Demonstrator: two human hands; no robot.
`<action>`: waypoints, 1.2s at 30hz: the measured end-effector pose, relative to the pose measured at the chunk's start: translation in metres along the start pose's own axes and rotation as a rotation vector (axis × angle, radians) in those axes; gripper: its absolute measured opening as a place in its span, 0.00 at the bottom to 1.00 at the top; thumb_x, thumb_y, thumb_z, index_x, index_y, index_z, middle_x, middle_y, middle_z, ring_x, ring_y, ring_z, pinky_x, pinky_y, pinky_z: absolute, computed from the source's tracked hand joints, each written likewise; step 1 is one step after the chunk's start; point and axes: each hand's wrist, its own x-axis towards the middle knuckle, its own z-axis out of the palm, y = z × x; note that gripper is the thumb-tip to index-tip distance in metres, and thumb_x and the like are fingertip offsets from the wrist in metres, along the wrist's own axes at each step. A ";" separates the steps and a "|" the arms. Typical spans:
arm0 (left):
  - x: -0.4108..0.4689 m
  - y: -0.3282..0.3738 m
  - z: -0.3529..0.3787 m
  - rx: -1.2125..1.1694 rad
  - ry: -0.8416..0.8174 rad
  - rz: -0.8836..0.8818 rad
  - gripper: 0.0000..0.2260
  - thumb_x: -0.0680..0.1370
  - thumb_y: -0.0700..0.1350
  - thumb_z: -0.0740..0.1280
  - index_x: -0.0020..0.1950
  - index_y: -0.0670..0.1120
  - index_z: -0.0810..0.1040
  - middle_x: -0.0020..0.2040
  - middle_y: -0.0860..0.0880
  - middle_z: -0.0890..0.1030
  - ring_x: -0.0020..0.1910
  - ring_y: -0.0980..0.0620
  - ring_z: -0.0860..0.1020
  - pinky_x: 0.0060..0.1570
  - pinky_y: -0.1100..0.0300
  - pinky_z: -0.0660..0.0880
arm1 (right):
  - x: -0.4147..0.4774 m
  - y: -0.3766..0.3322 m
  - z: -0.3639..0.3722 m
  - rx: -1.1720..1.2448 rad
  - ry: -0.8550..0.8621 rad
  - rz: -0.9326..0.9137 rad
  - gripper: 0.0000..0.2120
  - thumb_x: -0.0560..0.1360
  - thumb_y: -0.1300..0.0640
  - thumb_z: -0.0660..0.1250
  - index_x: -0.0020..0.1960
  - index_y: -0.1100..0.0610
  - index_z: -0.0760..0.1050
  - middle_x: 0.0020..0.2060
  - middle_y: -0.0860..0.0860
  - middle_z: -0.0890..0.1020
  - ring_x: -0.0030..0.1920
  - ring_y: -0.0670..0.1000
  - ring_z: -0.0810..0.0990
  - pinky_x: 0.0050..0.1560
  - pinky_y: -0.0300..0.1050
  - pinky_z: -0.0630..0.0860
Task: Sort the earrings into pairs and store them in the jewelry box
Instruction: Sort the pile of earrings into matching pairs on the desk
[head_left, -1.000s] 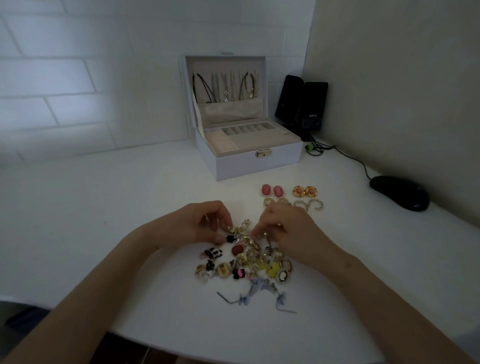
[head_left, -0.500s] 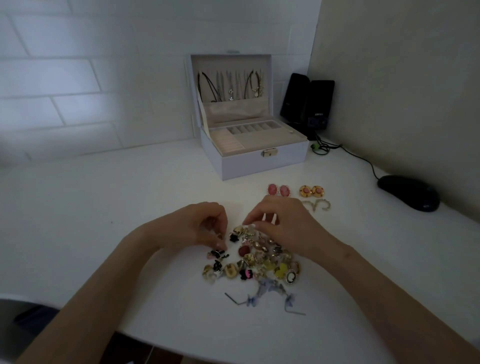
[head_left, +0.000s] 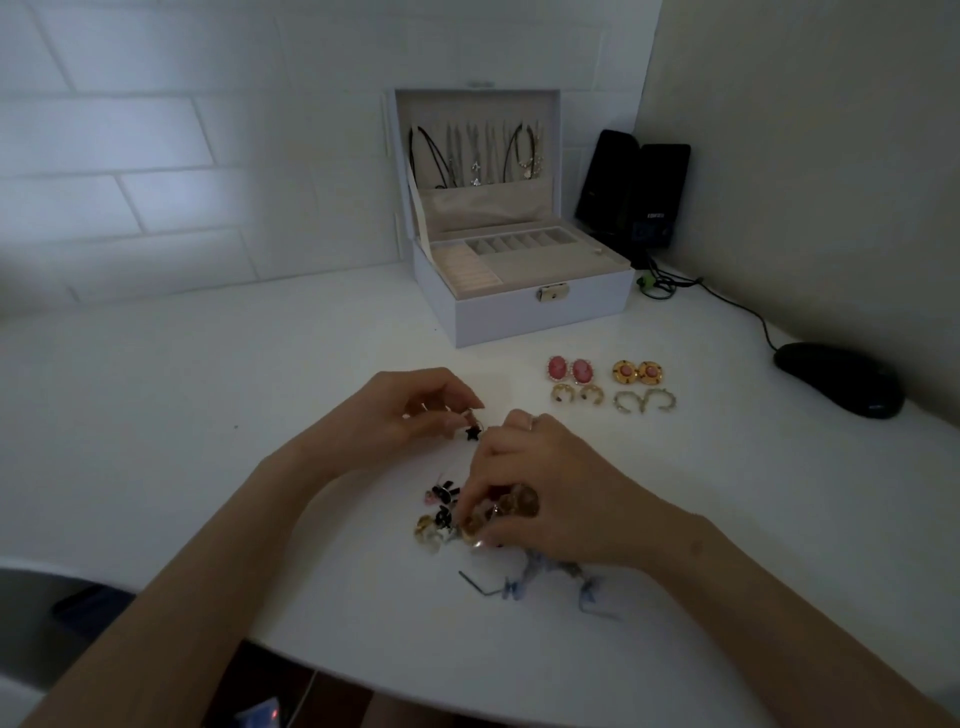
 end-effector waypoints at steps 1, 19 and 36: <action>0.000 0.000 0.000 -0.034 -0.001 -0.006 0.07 0.76 0.42 0.66 0.54 0.47 0.79 0.48 0.51 0.82 0.47 0.53 0.80 0.53 0.59 0.76 | 0.000 0.000 0.001 -0.034 -0.011 -0.010 0.08 0.67 0.48 0.71 0.46 0.46 0.81 0.40 0.43 0.76 0.44 0.45 0.70 0.47 0.43 0.66; 0.000 0.006 0.000 -0.296 0.053 -0.057 0.02 0.76 0.33 0.63 0.47 0.37 0.75 0.41 0.41 0.82 0.38 0.50 0.80 0.41 0.64 0.77 | -0.011 0.014 -0.012 0.065 0.019 0.047 0.06 0.65 0.56 0.75 0.41 0.50 0.80 0.38 0.41 0.77 0.42 0.39 0.69 0.45 0.37 0.68; 0.000 0.008 0.000 -0.305 0.100 -0.063 0.02 0.74 0.35 0.66 0.45 0.39 0.73 0.48 0.44 0.82 0.38 0.48 0.83 0.40 0.62 0.78 | -0.021 0.033 -0.035 0.052 0.089 0.496 0.17 0.72 0.64 0.68 0.35 0.41 0.76 0.40 0.42 0.79 0.40 0.40 0.75 0.42 0.33 0.68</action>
